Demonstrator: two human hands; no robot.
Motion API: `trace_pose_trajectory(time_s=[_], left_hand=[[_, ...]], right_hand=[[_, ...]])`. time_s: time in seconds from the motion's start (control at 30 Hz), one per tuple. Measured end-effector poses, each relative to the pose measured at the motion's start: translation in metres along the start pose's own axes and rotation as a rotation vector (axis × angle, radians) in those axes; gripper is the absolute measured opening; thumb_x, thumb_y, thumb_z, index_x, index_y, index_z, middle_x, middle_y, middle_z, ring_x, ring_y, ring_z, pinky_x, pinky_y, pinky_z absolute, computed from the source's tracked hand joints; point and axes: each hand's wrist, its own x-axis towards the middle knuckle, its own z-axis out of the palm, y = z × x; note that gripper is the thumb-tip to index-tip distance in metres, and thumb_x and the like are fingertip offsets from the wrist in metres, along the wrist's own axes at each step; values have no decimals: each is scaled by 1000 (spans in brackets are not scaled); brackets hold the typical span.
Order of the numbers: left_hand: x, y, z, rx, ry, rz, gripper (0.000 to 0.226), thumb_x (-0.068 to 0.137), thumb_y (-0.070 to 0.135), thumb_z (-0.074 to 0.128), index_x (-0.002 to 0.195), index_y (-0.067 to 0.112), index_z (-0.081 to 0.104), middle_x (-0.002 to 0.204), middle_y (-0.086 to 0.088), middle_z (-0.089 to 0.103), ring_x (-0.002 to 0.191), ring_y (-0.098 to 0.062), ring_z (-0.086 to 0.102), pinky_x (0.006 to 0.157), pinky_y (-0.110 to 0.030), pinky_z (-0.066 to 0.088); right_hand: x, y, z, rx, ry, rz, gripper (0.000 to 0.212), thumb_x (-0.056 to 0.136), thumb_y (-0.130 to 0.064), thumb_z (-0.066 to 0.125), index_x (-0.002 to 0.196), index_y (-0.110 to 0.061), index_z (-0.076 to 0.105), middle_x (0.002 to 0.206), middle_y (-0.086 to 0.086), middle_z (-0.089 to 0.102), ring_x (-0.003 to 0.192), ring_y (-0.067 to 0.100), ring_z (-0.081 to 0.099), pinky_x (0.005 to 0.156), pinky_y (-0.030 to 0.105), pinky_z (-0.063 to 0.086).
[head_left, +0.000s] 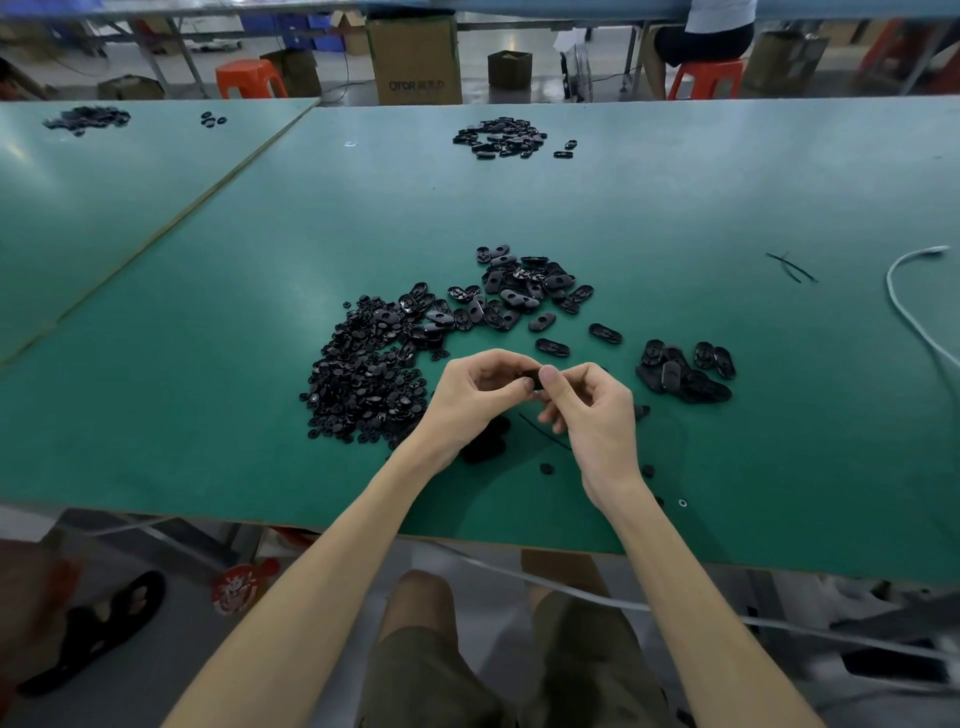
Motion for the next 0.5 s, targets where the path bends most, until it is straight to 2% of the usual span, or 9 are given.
trace_pose_trajectory(time_s=[0.17, 0.27, 0.33, 0.5], left_hand=[[-1, -1, 3, 46, 33, -31, 17, 91, -4, 69, 97, 11, 75, 89, -1, 78, 81, -10, 73, 76, -19, 55], [0, -3, 4, 90, 59, -40, 12, 91, -2, 70, 96, 8, 74, 89, -9, 78, 79, -14, 70, 77, -27, 57], [0, -3, 4, 88, 58, -35, 14, 91, -1, 71, 95, 12, 75, 91, -11, 78, 80, -16, 70, 79, -32, 57], [-2, 1, 0, -28, -4, -12, 16, 90, 6, 77, 102, 17, 79, 100, -5, 80, 94, -17, 75, 85, -22, 56]], right_hand=[[-1, 0, 0, -43, -14, -1, 24, 98, -27, 74, 86, -7, 67, 69, -1, 74, 52, 8, 57, 55, 21, 48], [-1, 1, 1, -90, -16, -6, 24, 98, -28, 73, 85, -8, 67, 65, -3, 72, 51, 6, 56, 56, 21, 47], [-1, 1, 1, -100, -13, -7, 24, 99, -28, 72, 85, -9, 67, 66, -3, 72, 51, 6, 57, 56, 21, 47], [1, 3, 0, -33, 38, 7, 26, 99, -31, 72, 86, -9, 66, 73, 0, 75, 56, 11, 61, 55, 22, 49]])
